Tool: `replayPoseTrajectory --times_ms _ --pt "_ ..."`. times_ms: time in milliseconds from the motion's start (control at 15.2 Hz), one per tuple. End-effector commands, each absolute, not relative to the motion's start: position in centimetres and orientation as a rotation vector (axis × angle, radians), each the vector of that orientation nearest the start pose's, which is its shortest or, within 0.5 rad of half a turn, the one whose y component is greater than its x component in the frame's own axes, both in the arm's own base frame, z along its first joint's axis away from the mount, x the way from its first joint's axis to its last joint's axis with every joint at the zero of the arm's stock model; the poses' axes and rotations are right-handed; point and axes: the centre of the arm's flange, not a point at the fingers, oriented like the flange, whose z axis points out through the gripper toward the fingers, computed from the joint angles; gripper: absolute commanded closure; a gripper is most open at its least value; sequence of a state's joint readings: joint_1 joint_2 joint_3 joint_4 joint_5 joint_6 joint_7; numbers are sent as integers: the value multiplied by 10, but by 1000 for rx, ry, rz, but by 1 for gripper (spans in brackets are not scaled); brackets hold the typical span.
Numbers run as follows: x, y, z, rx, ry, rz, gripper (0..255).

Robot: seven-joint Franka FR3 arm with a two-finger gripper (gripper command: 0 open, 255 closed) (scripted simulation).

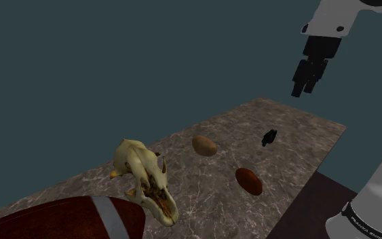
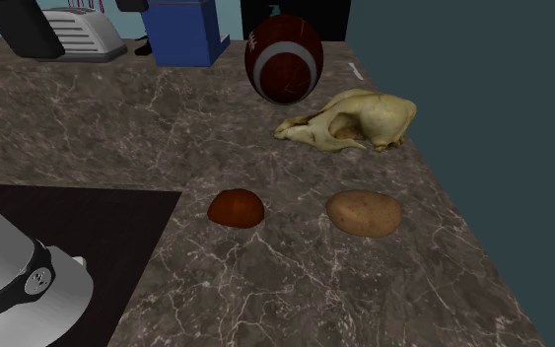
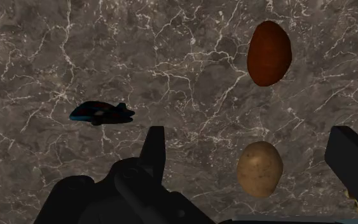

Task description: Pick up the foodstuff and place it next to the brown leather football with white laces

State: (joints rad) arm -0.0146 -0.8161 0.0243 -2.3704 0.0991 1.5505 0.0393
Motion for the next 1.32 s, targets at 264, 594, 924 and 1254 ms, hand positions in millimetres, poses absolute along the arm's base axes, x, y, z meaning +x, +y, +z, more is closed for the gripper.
replayPoseTrajectory --times_ms 264,594,924,1254 --pt "301 58 550 -3125 53 20 0" --pt "305 106 494 -3207 52 36 0" --pt "309 150 434 -3289 51 52 0" --pt "312 189 372 -3371 49 68 0"
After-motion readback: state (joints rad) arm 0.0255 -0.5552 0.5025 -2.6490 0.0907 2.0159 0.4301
